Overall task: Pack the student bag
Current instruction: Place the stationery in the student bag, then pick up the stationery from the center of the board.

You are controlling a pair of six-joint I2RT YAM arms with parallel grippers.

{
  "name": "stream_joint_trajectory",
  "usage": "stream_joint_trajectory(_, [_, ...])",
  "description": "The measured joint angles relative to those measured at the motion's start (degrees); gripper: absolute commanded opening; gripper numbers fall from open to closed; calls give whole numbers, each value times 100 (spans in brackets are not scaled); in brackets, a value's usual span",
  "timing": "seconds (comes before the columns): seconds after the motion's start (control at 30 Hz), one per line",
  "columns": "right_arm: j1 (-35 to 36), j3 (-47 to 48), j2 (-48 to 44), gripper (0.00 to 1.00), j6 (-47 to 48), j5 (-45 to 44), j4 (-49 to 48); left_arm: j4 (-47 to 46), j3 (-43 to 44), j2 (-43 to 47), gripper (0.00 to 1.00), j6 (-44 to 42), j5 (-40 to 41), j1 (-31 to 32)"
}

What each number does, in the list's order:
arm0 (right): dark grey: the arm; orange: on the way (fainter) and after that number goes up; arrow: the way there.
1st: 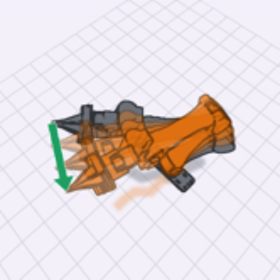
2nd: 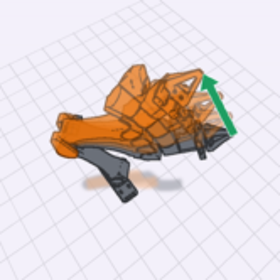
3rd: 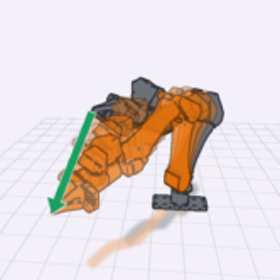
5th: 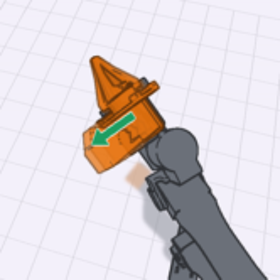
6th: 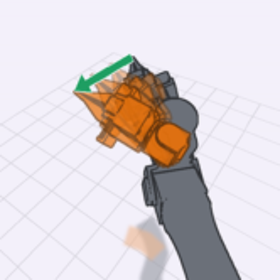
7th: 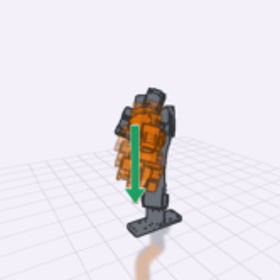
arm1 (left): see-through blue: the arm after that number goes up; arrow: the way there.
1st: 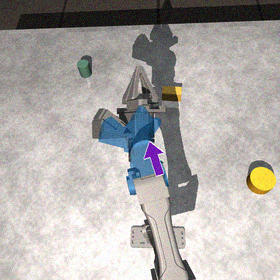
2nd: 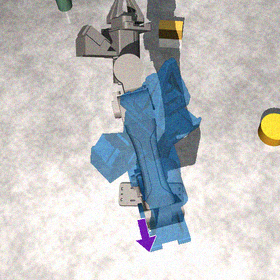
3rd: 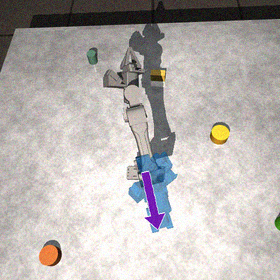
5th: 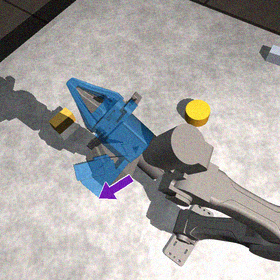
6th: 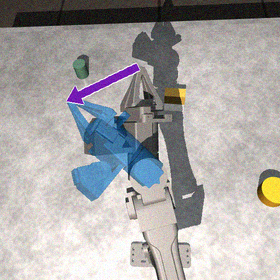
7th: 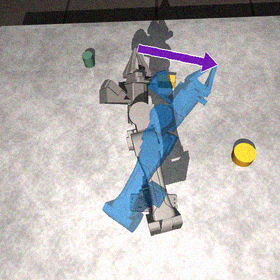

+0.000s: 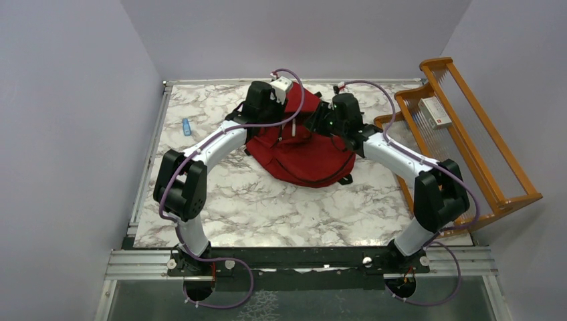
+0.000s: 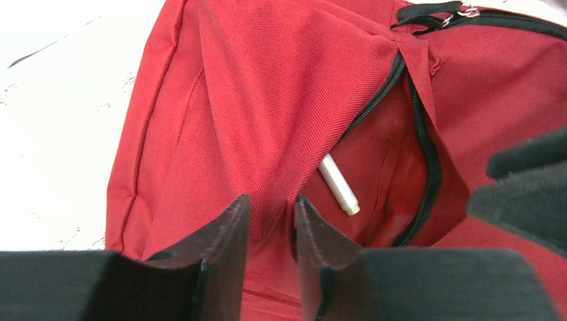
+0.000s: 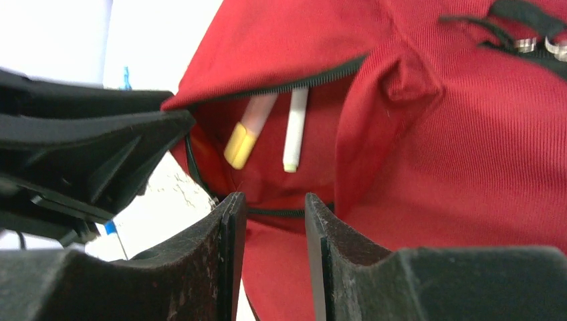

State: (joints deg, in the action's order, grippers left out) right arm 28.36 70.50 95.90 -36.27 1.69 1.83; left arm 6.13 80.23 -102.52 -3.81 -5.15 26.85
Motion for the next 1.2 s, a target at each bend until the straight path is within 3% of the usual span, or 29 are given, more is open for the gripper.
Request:
stream_joint_trajectory(0.2, [2, -699, -501, 42, 50, 57, 61, 48, 0, 111, 50, 59, 0, 0])
stream_joint_trajectory(0.47, [2, -968, -1257, 42, 337, 39, 162, 341, 81, 564, 53, 227, 0, -37])
stream_joint_trajectory(0.6, [2, -1261, -1622, 42, 402, 17, 170, 426, -358, 1086, 55, 466, 11, -190])
stream_joint_trajectory(0.87, [0, -1773, -1834, 42, 417, 125, 256, 726, -1843, 2240, 60, 876, 225, -1657])
stream_joint_trajectory(1.0, [2, -1963, -1834, 42, 337, 317, 280, 822, -2291, 2299, 65, 940, 463, -2422])
stream_joint_trajectory(1.2, [2, -2028, -1836, 42, 269, 636, 352, 1038, -2527, 1937, 69, 903, 605, -2953])
